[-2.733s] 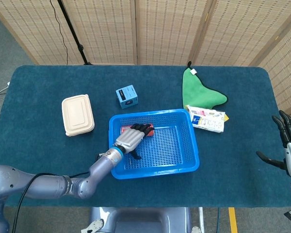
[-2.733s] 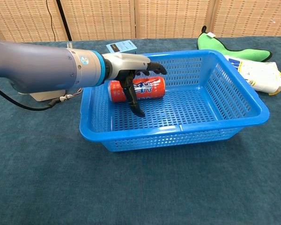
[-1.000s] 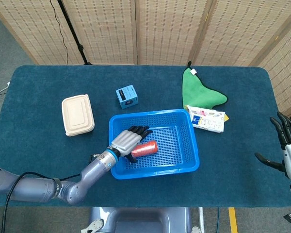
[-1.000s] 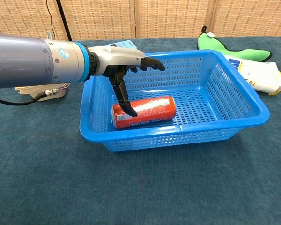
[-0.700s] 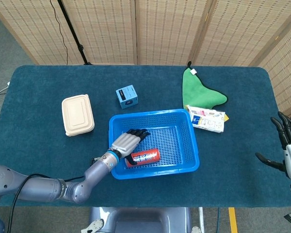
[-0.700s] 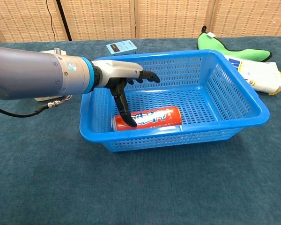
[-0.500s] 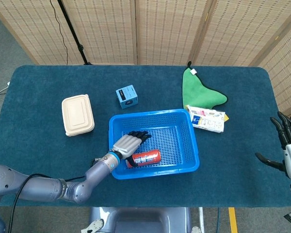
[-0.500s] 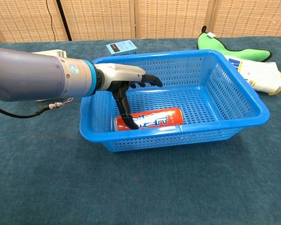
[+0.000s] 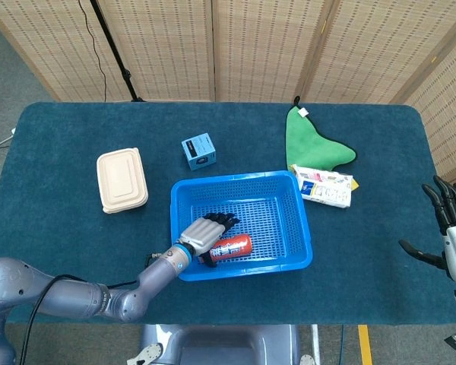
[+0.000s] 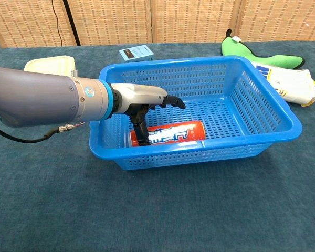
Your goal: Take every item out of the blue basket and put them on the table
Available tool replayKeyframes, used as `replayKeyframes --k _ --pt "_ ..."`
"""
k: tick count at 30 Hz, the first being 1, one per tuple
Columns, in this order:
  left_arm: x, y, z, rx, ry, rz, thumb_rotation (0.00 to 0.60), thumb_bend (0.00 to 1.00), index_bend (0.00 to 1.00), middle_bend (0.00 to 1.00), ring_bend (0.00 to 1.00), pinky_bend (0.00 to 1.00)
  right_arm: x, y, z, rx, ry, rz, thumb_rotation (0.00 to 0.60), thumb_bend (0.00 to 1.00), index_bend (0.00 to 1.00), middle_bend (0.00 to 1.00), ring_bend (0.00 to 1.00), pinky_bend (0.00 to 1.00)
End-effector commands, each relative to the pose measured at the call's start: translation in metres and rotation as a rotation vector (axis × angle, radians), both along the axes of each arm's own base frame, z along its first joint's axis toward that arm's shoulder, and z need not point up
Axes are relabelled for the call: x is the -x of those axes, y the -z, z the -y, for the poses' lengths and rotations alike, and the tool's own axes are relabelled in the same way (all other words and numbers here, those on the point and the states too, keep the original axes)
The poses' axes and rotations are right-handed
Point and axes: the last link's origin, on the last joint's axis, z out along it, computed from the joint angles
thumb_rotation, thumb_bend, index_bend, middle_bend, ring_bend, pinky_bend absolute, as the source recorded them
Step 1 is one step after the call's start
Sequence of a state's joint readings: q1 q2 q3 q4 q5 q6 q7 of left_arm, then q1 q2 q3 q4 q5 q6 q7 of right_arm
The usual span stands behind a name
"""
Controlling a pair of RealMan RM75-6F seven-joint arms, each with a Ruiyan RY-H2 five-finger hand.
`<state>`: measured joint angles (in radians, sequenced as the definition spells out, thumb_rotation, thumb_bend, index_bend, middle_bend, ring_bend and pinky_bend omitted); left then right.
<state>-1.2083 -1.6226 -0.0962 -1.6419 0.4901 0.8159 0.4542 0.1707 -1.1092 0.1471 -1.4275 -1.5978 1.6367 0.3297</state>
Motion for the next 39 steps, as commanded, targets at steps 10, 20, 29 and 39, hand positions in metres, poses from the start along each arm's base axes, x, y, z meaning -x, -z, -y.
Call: replayKeyframes --k 10,20,29,39 --pt "-0.004 0.011 0.002 -0.047 -0.005 -0.023 0.600 0.50 0.23 0.20 0.29 0.50 0.000 0.000 0.000 -0.002 0.000 0.002 0.600 0.00 0.00 0.00 0.00 0.00" --pt "-0.023 -0.026 -0.008 -0.158 -0.002 0.120 0.600 0.50 0.30 0.25 0.33 0.50 0.001 -0.001 0.000 0.001 -0.001 0.003 0.600 0.00 0.00 0.00 0.00 0.00" --pt "0.007 -0.109 -0.011 -0.295 0.017 0.140 0.600 0.50 0.30 0.25 0.33 0.50 -0.001 -0.002 -0.002 0.002 -0.006 0.009 0.600 0.00 0.00 0.00 0.00 0.00" --pt "0.119 -0.144 0.015 -0.388 -0.012 -0.008 0.600 0.48 0.29 0.25 0.33 0.50 -0.005 -0.003 -0.006 0.001 -0.025 0.020 0.600 0.00 0.00 0.00 0.00 0.00"
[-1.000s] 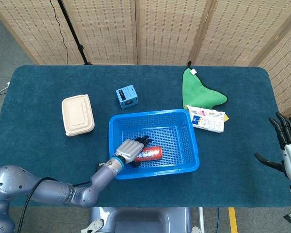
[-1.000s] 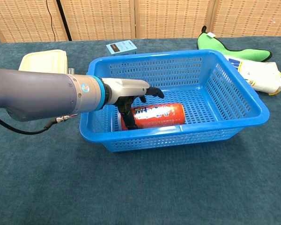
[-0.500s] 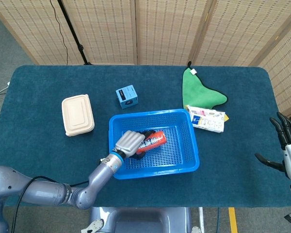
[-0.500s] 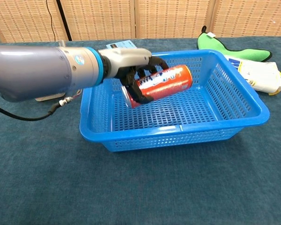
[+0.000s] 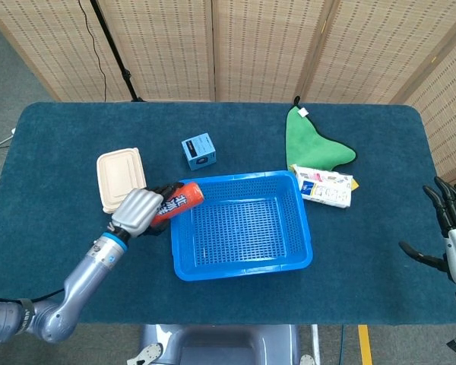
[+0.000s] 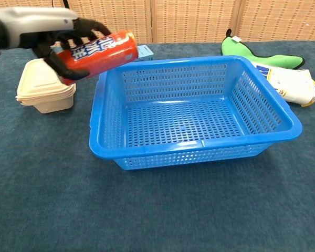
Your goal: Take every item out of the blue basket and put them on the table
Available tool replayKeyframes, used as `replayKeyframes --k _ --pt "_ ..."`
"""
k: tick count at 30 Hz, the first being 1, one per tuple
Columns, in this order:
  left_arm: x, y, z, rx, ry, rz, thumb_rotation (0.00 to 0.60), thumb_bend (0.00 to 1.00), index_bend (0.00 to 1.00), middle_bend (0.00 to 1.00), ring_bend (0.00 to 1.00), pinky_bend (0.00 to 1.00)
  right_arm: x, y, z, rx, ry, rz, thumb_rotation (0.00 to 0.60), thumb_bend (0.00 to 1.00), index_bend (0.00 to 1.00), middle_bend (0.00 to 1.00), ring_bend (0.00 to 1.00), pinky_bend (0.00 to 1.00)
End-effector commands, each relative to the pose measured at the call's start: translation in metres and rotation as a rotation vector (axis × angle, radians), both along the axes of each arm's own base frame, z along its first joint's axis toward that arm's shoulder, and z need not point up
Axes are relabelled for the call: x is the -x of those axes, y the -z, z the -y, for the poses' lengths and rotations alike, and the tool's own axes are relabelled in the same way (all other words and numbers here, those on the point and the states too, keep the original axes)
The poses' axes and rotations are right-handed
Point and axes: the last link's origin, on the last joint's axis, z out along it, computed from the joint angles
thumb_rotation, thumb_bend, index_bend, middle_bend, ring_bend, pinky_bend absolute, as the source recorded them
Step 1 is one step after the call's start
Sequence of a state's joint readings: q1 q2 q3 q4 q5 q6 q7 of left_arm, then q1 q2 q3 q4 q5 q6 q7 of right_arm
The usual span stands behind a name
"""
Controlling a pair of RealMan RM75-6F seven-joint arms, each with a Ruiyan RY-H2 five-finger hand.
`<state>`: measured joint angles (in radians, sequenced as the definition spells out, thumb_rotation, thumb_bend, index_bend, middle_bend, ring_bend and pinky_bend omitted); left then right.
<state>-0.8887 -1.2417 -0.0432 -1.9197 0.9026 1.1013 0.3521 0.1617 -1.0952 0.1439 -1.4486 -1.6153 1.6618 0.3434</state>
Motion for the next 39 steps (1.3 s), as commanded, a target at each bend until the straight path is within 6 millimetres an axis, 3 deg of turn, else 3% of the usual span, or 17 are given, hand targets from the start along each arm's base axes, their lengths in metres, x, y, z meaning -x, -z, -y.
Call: replayKeyframes --k 1,6,12,14,16,18,20,30,33,39 --pt "0.055 -0.008 0.016 -0.032 -0.045 -0.059 0.600 0.48 0.29 0.25 0.33 0.50 -0.001 0.000 -0.001 -0.002 -0.004 0.001 0.600 0.00 0.00 0.00 0.00 0.00" --pt "0.097 0.008 0.028 -0.030 -0.105 -0.081 0.600 0.48 0.29 0.25 0.33 0.50 -0.003 0.002 -0.003 -0.008 -0.010 0.001 0.600 0.00 0.00 0.00 0.00 0.00" --pt "0.113 0.027 0.028 -0.026 -0.142 -0.052 0.600 0.48 0.28 0.25 0.30 0.50 -0.003 0.003 -0.003 -0.013 -0.013 -0.003 0.600 0.00 0.00 0.00 0.00 0.00" --pt "0.114 0.031 0.030 -0.005 -0.143 -0.035 0.600 0.44 0.22 0.18 0.20 0.41 -0.003 0.002 -0.003 -0.013 -0.013 -0.003 0.600 0.00 0.00 0.00 0.00 0.00" --pt "0.114 0.035 0.032 0.039 -0.140 -0.020 0.600 0.34 0.08 0.05 0.05 0.19 -0.003 0.002 -0.003 -0.012 -0.012 -0.002 0.600 0.00 0.00 0.00 0.00 0.00" --pt "0.114 0.034 0.033 0.060 -0.130 -0.015 0.600 0.23 0.00 0.00 0.00 0.03 -0.003 0.002 -0.003 -0.012 -0.011 -0.001 0.600 0.00 0.00 0.00 0.00 0.00" --pt "0.114 0.032 0.033 0.068 -0.114 -0.010 0.600 0.15 0.00 0.00 0.00 0.00 -0.003 0.002 -0.003 -0.011 -0.010 -0.001 0.600 0.00 0.00 0.00 0.00 0.00" --pt "0.107 -0.006 0.035 -0.022 -0.054 0.094 0.600 0.11 0.00 0.00 0.00 0.00 -0.003 0.001 -0.004 -0.013 -0.015 0.004 0.600 0.00 0.00 0.00 0.00 0.00" --pt "0.133 -0.045 0.046 -0.193 -0.106 0.019 0.600 0.11 0.00 0.00 0.00 0.00 -0.003 0.000 -0.005 -0.008 -0.015 -0.004 0.600 0.00 0.00 0.00 0.00 0.00" --pt "0.160 -0.068 0.074 -0.391 -0.182 -0.024 0.600 0.11 0.00 0.00 0.00 0.00 0.002 0.002 0.000 0.020 0.022 -0.060 0.600 0.00 0.00 0.00 0.00 0.00"
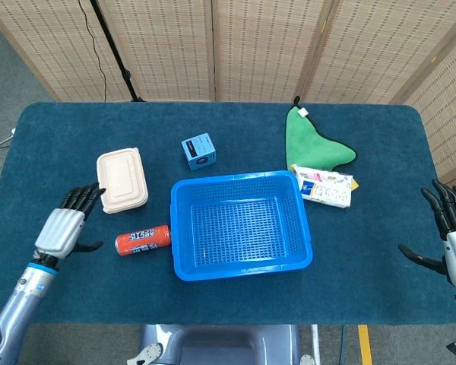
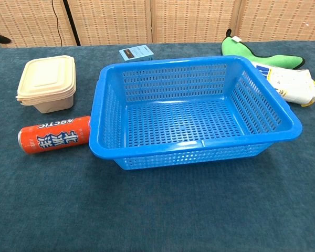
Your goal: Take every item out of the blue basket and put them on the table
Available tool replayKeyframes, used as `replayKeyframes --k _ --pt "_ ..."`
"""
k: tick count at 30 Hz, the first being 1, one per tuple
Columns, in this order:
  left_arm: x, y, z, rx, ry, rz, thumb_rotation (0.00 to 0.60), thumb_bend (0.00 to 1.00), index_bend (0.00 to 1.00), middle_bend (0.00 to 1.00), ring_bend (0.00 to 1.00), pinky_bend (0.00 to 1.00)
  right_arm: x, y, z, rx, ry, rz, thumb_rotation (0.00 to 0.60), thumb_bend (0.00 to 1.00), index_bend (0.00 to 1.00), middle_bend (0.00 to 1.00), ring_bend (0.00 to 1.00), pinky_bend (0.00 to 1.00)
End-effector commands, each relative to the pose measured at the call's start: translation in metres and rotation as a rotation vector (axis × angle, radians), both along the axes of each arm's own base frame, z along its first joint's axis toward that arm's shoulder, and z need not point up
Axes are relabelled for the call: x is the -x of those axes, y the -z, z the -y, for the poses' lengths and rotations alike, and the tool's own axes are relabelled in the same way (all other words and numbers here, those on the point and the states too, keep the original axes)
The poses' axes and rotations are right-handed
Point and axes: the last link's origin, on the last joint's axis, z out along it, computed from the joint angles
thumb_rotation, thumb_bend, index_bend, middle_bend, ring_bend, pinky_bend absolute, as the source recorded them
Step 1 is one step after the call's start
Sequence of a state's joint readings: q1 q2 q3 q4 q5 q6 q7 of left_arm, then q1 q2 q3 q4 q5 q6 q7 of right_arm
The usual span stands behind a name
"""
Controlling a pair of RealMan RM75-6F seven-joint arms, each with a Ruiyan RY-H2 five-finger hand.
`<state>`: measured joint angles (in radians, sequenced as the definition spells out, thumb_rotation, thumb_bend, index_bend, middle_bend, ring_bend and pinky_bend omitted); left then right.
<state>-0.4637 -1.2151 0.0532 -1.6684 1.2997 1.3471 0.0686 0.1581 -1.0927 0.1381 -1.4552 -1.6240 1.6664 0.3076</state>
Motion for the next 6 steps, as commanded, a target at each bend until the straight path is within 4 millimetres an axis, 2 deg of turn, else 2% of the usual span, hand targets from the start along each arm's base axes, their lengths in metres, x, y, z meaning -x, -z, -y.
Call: replayKeyframes --k 1,6 --pt "0.027 -0.023 0.027 -0.172 -0.089 -0.045 0.600 0.11 0.00 0.00 0.00 0.00 0.005 0.002 0.005 0.025 0.036 -0.052 0.600 0.00 0.00 0.00 0.00 0.00" --pt "0.038 -0.030 0.042 -0.235 -0.118 -0.037 0.600 0.11 0.00 0.00 0.00 0.00 0.008 0.006 0.008 0.032 0.065 -0.085 0.600 0.00 0.00 0.00 0.00 0.00"
